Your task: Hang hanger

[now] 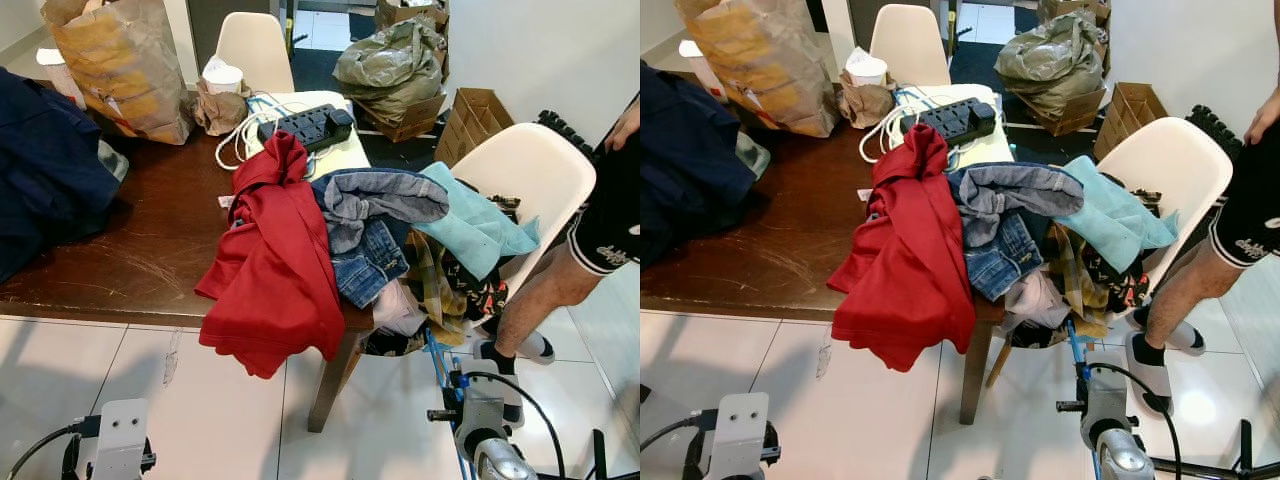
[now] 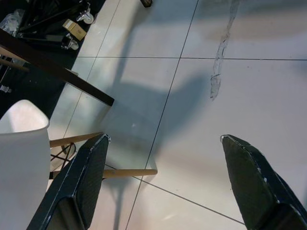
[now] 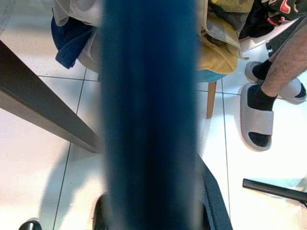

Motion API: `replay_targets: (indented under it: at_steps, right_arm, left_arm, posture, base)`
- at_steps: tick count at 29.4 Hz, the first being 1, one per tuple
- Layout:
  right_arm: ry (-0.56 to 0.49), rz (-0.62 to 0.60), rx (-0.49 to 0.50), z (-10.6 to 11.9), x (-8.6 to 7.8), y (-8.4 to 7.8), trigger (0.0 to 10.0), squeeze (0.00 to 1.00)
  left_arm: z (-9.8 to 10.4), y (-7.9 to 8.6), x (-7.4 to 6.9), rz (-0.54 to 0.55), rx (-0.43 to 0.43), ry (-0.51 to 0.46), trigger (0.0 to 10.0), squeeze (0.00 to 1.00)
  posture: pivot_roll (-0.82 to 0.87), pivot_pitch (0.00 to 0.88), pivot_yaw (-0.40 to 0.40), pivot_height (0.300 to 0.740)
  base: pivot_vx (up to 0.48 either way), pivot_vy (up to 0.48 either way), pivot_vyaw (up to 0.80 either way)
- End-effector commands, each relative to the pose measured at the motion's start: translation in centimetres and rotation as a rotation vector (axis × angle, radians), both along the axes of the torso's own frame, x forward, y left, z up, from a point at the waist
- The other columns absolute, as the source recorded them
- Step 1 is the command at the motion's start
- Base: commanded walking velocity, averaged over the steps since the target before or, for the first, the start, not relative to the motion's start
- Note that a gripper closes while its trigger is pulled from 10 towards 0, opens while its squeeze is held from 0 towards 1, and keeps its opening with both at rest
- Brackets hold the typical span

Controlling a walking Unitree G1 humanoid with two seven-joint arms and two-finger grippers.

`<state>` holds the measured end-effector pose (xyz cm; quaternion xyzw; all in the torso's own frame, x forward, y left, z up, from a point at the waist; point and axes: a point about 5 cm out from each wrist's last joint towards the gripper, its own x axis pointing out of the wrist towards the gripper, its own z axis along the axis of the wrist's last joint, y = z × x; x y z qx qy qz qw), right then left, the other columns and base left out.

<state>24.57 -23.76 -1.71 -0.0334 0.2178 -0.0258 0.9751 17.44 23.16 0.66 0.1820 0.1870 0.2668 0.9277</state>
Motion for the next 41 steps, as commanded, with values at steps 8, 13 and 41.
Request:
replay_targets:
  at_steps: [8, 13, 41]
  right_arm:
    - [-0.254, 0.197, 0.042, 9.6, 6.8, 3.4, 10.0, 0.0]
    - [-0.26, 0.2, 0.054, 9.6, 6.6, 3.6, 10.0, 0.0]
    - [-0.292, 0.219, 0.185, 11.6, 5.8, 3.5, 10.0, 0.0]
  left_arm:
    - [7.8, -3.6, 3.6, -0.312, -0.304, -0.273, 10.0, 0.0]
    - [7.9, -3.9, 3.6, -0.347, -0.269, -0.298, 10.0, 0.0]
    - [9.1, -3.7, 2.3, -0.374, -0.292, -0.263, 10.0, 0.0]
  posture:
    - [-0.04, 0.111, -0.086, 0.74]
    - [-0.04, 0.113, -0.086, 0.74]
    - [-0.03, 0.105, -0.091, 0.74]
  base:
    - [0.0, 0.0, 0.0]
    - [0.0, 0.0, 0.0]
    - [0.0, 0.0, 0.0]
